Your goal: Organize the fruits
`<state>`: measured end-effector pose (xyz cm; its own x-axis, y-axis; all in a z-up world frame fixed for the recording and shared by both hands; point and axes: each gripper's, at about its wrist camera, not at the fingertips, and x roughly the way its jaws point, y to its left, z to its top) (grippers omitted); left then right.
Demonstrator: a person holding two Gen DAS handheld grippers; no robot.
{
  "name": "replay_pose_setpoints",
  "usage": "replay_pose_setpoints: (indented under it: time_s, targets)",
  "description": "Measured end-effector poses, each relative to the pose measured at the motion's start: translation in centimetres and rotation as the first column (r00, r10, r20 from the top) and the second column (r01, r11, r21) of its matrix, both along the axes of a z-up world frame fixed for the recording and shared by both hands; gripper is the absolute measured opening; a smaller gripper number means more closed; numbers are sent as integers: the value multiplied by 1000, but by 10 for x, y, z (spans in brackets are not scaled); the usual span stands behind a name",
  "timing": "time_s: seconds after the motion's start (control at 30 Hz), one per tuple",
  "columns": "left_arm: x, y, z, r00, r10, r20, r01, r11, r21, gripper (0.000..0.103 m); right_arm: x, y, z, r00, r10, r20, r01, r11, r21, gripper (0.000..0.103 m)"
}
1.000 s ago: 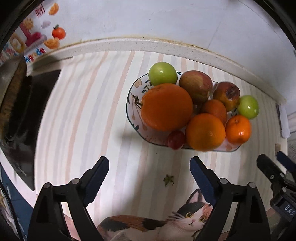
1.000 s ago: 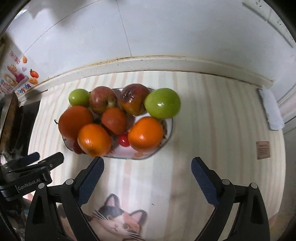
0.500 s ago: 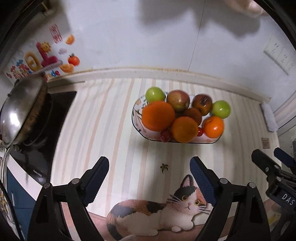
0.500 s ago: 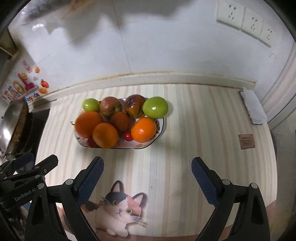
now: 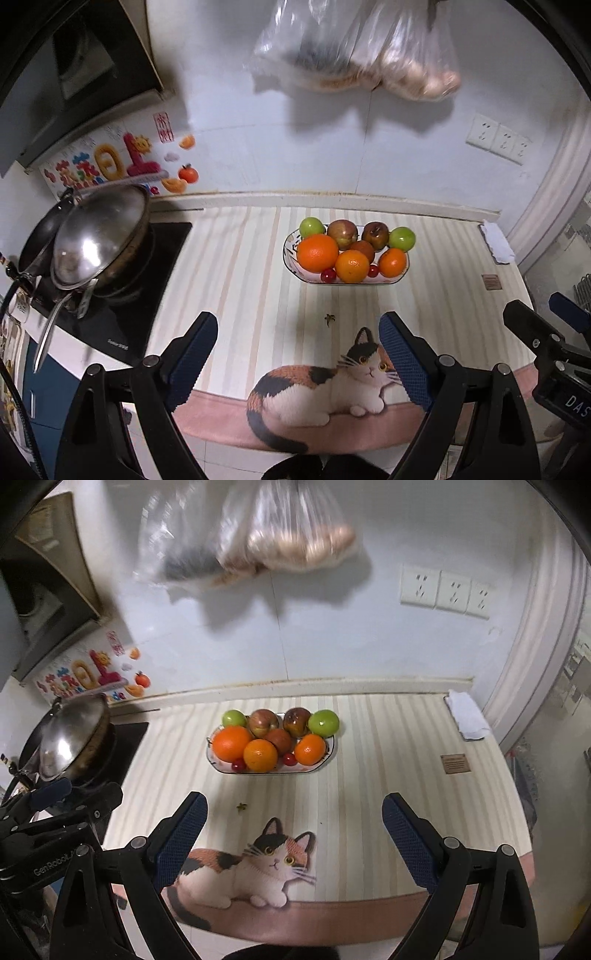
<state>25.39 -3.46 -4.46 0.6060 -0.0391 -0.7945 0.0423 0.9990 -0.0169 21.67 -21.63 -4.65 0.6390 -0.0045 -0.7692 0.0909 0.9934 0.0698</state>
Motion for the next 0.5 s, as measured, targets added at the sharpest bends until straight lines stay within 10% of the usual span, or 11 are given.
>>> replay_pose_setpoints:
  time_s: [0.5]
  targets:
    - [-135,-3,56,990,20,141,-20,1000,-1,90,-160,11,72,986,50,160,-47,999,-19,98]
